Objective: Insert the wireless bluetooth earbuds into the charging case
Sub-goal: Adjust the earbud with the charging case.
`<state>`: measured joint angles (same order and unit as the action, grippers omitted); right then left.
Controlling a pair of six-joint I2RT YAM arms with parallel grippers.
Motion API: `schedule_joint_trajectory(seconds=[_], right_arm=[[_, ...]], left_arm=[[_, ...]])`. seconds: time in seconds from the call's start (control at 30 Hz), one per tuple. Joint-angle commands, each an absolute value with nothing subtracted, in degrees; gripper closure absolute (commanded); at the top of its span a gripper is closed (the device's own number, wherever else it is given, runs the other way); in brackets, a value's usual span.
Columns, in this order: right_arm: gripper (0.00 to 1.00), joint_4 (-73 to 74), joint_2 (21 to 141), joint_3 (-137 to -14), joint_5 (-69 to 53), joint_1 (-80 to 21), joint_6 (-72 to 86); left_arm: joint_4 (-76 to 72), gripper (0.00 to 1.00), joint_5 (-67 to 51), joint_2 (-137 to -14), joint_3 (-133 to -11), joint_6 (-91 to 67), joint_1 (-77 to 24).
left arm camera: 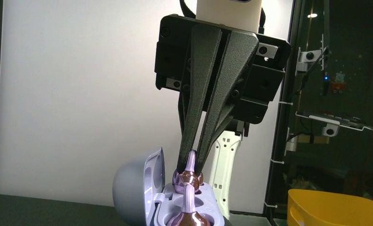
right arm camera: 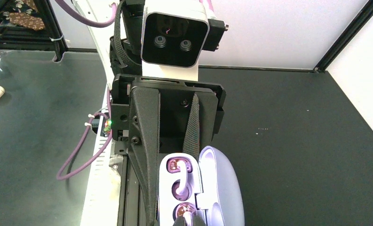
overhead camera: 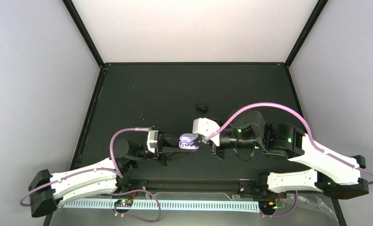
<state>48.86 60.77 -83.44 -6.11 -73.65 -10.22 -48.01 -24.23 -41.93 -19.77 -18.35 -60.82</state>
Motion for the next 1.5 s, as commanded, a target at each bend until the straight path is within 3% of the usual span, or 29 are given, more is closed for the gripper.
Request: schedule_joint_trajectory(seconds=[0.0,0.13,0.8,1.2,1.47], right_arm=[[0.99,50.0,59.9,-83.0,-6.2,-74.0,-10.7],[0.99,50.3,60.2,-82.8,-6.8,-74.1,-10.8],[0.70,48.7,58.3,-86.7,-7.6,-74.1,-8.7],[0.47,46.2,57.4,-85.3,4.7,-74.1,-6.6],[0.43,46.6,59.1,-85.3,6.1,-74.1,-6.5]], left_arm=[[-50.8,0.98,-23.7,-41.0,-22.2,-19.6,-61.1],[-51.1,0.99,-23.9,-41.2,-22.3,-19.7,-61.1],[-51.4,0.99,-24.6,-42.4,-22.0,-20.2,-61.1],[-51.8,0.98,-25.3,-42.6,-22.1,-20.7,-61.1],[-51.6,0.99,-25.4,-42.5,-22.1,-20.7,-61.1]])
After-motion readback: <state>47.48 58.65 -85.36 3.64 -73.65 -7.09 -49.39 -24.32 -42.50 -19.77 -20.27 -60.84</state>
